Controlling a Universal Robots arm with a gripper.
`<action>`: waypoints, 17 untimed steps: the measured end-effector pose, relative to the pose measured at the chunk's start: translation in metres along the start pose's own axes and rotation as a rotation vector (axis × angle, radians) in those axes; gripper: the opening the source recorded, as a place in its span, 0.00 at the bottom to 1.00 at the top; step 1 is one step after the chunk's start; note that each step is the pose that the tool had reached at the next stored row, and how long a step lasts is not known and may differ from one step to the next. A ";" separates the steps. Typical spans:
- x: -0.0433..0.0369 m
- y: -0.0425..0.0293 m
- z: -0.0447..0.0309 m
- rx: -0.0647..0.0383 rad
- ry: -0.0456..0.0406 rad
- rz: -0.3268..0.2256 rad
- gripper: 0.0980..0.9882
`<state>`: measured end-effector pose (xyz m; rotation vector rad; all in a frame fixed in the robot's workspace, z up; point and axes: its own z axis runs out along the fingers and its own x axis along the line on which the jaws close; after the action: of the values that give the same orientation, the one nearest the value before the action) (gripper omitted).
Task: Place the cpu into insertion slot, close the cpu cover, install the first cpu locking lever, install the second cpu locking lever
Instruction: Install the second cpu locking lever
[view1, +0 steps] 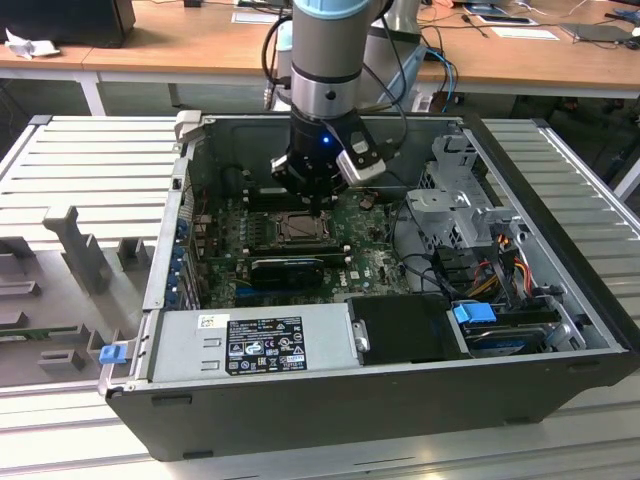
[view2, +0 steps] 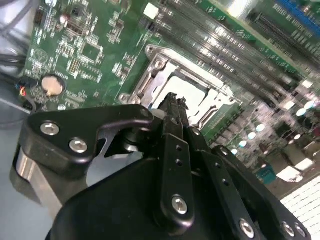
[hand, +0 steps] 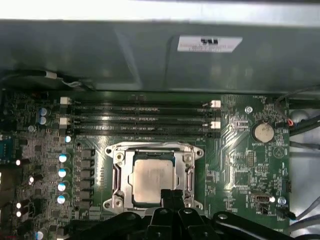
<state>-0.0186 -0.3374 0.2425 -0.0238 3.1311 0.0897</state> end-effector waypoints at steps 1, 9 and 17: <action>0.0001 -0.0037 0.0007 0.000 0.0001 0.000 0.01; 0.0003 -0.0180 0.0025 0.000 0.0003 -0.002 0.01; 0.0005 -0.0274 0.0020 -0.001 0.0013 -0.005 0.01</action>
<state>-0.0186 -0.3647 0.2389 -0.0317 3.1321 0.0911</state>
